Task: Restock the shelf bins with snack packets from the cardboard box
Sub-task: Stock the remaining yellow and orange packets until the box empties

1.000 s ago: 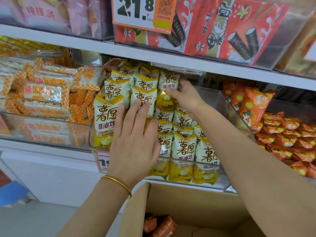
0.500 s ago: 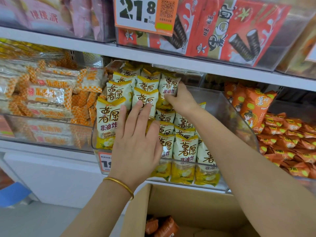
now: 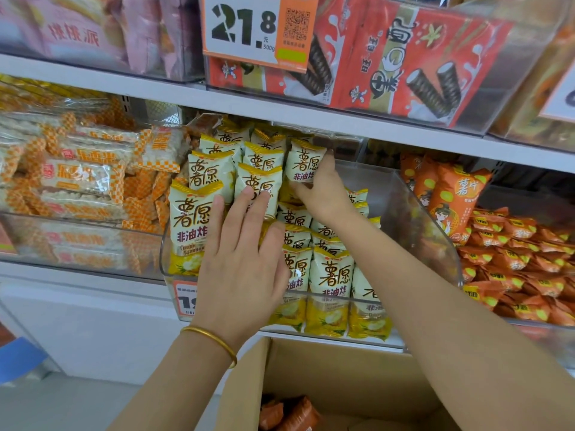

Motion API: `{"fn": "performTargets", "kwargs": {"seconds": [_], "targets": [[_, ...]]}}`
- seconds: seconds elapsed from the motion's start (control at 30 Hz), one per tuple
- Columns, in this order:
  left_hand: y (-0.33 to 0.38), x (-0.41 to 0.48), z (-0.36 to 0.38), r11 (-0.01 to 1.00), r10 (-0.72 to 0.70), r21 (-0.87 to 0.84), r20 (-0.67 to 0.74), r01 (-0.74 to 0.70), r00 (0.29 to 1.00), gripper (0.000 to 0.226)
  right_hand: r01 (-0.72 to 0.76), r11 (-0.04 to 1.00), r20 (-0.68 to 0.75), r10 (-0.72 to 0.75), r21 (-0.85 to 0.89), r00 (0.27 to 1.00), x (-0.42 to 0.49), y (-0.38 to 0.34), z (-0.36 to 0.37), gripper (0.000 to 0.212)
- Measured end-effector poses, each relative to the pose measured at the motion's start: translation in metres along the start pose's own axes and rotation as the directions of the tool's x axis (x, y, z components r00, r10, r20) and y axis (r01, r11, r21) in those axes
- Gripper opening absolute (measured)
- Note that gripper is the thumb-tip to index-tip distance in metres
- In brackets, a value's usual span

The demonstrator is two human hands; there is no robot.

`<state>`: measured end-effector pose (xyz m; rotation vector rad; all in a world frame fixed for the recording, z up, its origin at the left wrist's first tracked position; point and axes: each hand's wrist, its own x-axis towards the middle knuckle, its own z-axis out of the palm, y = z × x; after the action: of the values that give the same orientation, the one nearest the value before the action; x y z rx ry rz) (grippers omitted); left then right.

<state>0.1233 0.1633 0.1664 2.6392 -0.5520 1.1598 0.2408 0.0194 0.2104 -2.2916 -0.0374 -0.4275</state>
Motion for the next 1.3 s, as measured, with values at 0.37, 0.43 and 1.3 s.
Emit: {"fn": "performTargets", "kwargs": {"seconds": [0.37,0.43,1.3], "targets": [[0.0,0.0,-0.001,1.0,0.004,-0.001,0.006,-0.004,1.0,0.032,0.184,0.903,-0.03,-0.212,-0.388,0.977,-0.015,-0.006,0.003,0.071],[0.0,0.0,-0.001,1.0,0.007,-0.001,0.005,-0.007,1.0,0.032,0.181,0.873,-0.036,-0.221,-0.454,0.975,-0.013,-0.011,0.002,0.073],[-0.001,-0.001,0.0,0.999,0.028,0.021,0.012,-0.028,1.0,0.033,0.241,0.919,-0.042,-0.266,-0.312,0.963,-0.031,0.004,-0.02,0.06]]}}
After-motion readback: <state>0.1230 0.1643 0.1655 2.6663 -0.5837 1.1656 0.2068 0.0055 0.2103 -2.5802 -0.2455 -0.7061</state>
